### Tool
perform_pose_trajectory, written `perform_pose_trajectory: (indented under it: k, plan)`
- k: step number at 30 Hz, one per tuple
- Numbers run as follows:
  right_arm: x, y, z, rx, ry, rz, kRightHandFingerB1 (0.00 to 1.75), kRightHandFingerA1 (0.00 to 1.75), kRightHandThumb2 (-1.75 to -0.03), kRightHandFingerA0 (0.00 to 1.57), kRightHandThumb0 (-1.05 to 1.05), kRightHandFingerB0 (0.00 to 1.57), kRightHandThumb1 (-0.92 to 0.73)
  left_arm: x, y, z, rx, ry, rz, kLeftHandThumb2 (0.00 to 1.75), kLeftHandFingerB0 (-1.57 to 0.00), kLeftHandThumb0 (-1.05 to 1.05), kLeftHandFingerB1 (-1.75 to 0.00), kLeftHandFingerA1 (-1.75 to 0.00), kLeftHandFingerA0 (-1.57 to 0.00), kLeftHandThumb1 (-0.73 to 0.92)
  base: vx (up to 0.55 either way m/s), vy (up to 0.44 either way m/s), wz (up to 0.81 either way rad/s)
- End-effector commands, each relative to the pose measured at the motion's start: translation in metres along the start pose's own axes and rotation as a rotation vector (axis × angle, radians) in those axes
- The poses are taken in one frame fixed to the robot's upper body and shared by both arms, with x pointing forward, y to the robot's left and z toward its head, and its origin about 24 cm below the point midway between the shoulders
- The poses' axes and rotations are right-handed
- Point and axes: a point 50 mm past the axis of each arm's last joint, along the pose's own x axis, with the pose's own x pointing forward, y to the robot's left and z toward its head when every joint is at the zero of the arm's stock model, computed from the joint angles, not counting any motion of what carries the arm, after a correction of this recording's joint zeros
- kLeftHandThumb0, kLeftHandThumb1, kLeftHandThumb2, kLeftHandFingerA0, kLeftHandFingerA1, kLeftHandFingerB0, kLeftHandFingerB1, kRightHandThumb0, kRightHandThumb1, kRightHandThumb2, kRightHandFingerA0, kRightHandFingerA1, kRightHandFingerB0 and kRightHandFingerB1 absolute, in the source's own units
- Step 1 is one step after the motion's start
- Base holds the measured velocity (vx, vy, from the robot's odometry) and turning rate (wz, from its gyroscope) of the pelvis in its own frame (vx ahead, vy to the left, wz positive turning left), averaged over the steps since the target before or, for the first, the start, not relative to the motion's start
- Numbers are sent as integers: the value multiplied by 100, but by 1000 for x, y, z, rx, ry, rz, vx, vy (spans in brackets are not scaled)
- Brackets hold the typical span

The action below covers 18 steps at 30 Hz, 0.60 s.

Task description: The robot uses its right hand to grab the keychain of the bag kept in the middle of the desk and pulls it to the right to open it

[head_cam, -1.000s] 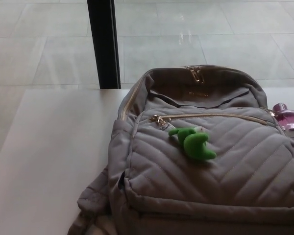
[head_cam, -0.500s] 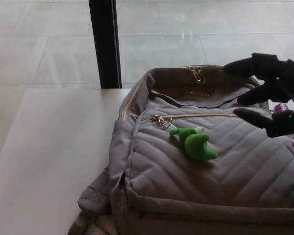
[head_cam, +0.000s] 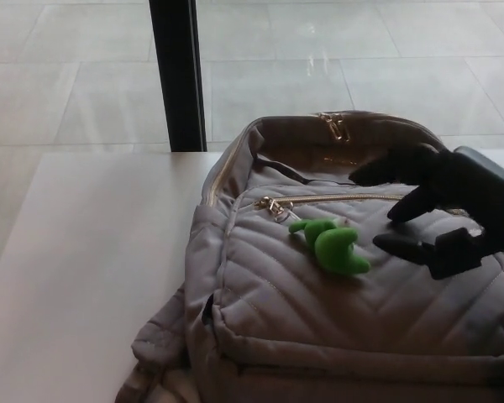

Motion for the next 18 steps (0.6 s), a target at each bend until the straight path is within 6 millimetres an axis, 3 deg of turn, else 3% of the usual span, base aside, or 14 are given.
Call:
perform_pose_trajectory:
  k: [1, 5, 6, 7, 8, 13, 18]
  plan:
    - [-3, 3, 7, -56, -32, 10, 36, 60, -60, 62, -66, 42, -67, -1, 6, 2, -4, -14, 15, 65, -43, -66, -45, -57, -58, 84, 0, 0, 0]
    - [-5, 2, 5, -52, -17, 13, 36, 62, -61, 61, -67, 43, -68, -1, 6, 3, 13, -14, 22, 65, -45, -67, -45, -58, -63, 84, 0, 0, 0]
    - [-7, 2, 1, -60, -4, 16, 50, 69, -95, 57, -69, 33, -55, -1, 6, 4, 8, -19, 17, 65, -45, -66, -46, -59, -61, 85, 0, 0, 0]
    - [-7, 2, 1, -61, -2, 17, 50, 69, -95, 57, -69, 33, -55, -1, 6, 4, 7, -19, 16, 65, -45, -66, -46, -59, -61, 85, 0, 0, 0]
    - [-7, 3, -1, -66, 0, 20, 36, 65, -61, 61, -69, 43, -70, -1, 6, 4, 11, -21, 16, 65, -44, -67, -46, -58, -62, 86, 0, 0, 0]
    - [-13, 13, -10, -83, 26, 71, 35, 59, -61, 60, -73, 41, -70, -1, 7, 6, -12, -32, 1, 66, -40, -67, -47, -57, -53, 89, 0, 0, 0]
    - [-13, 20, -8, -121, 31, 92, 35, 59, -62, 60, -75, 39, -70, 1, 6, 9, -18, -34, 5, 66, -41, -67, -48, -58, -55, 89, 0, 0, 0]
